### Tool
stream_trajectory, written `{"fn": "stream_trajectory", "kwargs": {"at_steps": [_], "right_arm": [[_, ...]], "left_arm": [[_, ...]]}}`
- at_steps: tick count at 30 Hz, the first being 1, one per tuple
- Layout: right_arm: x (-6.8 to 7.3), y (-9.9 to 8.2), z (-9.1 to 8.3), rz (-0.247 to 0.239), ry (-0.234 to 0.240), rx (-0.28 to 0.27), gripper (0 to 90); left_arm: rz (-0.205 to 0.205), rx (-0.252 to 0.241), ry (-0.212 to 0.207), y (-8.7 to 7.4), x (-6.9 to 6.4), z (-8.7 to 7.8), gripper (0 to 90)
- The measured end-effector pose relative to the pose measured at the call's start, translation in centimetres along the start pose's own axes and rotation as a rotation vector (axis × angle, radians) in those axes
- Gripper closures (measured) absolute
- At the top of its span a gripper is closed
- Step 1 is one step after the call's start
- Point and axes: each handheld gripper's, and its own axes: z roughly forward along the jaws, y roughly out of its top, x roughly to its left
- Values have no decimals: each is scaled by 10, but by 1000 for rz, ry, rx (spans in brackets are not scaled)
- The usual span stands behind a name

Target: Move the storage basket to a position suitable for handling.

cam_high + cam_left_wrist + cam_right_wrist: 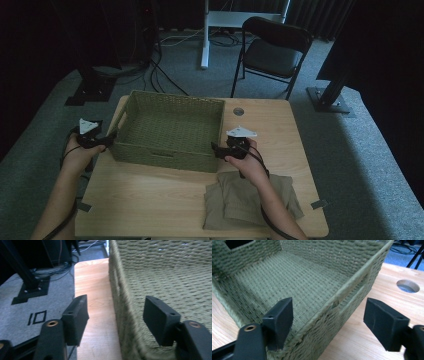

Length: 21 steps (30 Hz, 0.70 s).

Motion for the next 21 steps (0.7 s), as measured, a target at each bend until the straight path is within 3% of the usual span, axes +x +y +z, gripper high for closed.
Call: {"fn": "stream_trajectory", "kwargs": {"at_steps": [1,3,5,8,13,16,19,21], "right_arm": [[1,-1,1,2,2,3,294],[2,-2,2,-2,1,8,313],[5,-5,5,6,2,17,362],[7,-5,6,12,-5,19,388],[11,-5,9,11,-22,34,491],[17,-4,9,-35,-59,38,554],[19,-4,9,-21,-68,45,582],[19,-3,9,26,-76,60,611]], "left_arm": [[-28,-8,-13,-2,0,0,484],[-49,-19,-13,-3,0,1,497],[-51,-25,-9,-4,0,1,571],[-53,-8,-14,-3,-2,1,612],[-13,31,12,2,-10,5,685],[-39,43,11,3,-15,7,807],[-55,50,29,3,-18,7,844],[-58,61,44,4,-21,6,845]]}}
